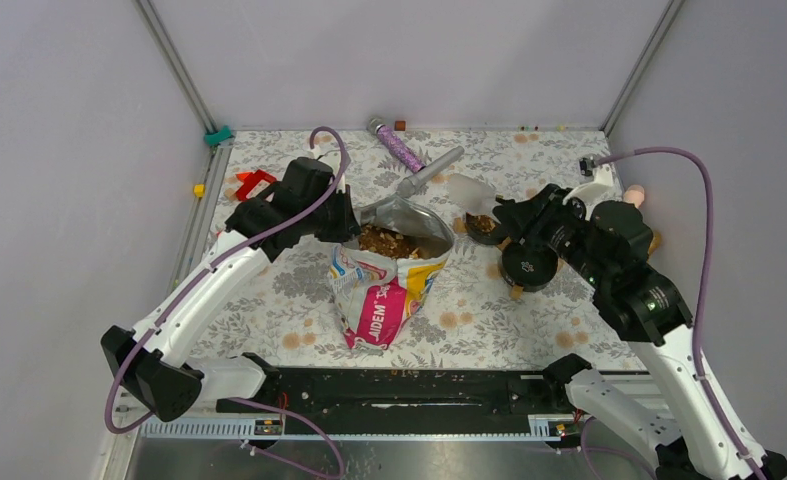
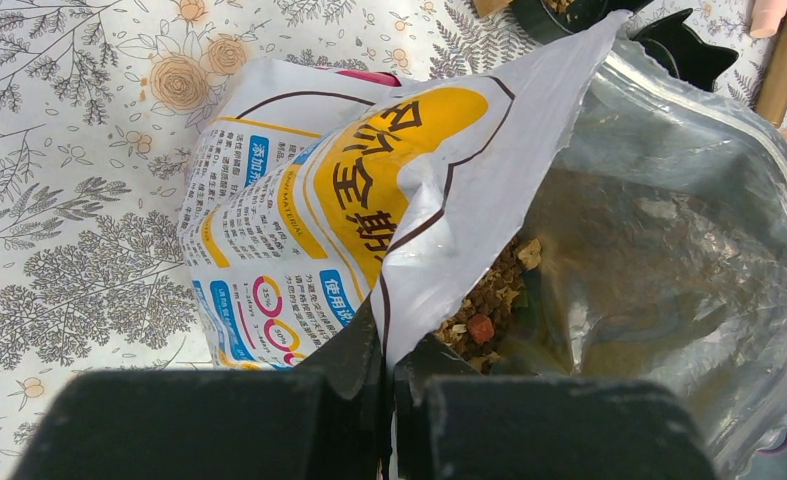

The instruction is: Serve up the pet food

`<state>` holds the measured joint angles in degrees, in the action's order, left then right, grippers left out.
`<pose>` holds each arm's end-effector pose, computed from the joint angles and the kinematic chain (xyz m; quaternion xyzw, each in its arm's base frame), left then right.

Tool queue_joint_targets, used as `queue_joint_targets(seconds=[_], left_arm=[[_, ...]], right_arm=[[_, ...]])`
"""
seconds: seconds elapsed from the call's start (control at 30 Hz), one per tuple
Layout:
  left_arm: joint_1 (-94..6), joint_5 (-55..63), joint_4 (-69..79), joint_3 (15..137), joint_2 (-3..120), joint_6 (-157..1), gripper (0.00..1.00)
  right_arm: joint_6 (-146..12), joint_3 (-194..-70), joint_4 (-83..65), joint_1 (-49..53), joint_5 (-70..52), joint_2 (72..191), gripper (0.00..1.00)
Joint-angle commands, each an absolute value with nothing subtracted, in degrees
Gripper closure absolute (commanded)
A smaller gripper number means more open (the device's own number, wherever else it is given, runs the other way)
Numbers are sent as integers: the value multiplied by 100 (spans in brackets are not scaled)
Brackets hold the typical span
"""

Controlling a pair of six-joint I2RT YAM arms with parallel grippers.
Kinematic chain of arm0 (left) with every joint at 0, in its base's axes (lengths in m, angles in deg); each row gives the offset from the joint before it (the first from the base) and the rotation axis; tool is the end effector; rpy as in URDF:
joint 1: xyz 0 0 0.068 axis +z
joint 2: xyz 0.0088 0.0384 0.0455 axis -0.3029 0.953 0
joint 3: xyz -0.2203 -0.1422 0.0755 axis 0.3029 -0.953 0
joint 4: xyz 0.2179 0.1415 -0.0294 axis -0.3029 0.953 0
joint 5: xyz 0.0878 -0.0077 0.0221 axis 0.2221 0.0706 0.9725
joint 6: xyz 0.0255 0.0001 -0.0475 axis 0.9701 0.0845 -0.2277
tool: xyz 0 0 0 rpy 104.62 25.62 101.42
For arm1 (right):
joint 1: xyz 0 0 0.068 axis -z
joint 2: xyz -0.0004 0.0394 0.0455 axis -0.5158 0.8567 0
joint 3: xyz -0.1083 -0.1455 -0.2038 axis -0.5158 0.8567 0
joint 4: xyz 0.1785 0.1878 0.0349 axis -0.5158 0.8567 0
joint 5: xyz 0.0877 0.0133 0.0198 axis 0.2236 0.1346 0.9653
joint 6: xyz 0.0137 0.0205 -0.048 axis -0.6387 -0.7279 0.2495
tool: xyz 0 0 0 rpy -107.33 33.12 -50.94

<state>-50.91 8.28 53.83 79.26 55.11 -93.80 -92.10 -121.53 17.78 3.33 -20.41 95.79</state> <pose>0.2140 -0.1434 0.3650 0.0623 0.9151 -0.2280 0.3268 0.1361 0.0694 0.4273 0.0464 0.7484 0.3100 0.5845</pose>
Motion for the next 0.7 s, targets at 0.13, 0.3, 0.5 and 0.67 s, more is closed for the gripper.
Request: queue_joint_targets(seconds=[0.13, 0.3, 0.5, 0.67], left_arm=[[-5123, 543, 5445, 8079, 5642, -9380, 100], [-5127, 564, 5449, 8083, 5642, -9368, 100], [-5126, 759, 5460, 8078, 5649, -9336, 100], [-5125, 778, 5457, 8083, 5620, -9327, 100]], right_arm=[[-10022, -12704, 1605, 286, 1426, 10158, 100], [-9416, -13731, 3132, -302, 583, 10751, 100], [-9006, -14844, 5036, -619, -532, 11813, 100], [-9229, -14905, 5355, -622, -1225, 12213, 100]])
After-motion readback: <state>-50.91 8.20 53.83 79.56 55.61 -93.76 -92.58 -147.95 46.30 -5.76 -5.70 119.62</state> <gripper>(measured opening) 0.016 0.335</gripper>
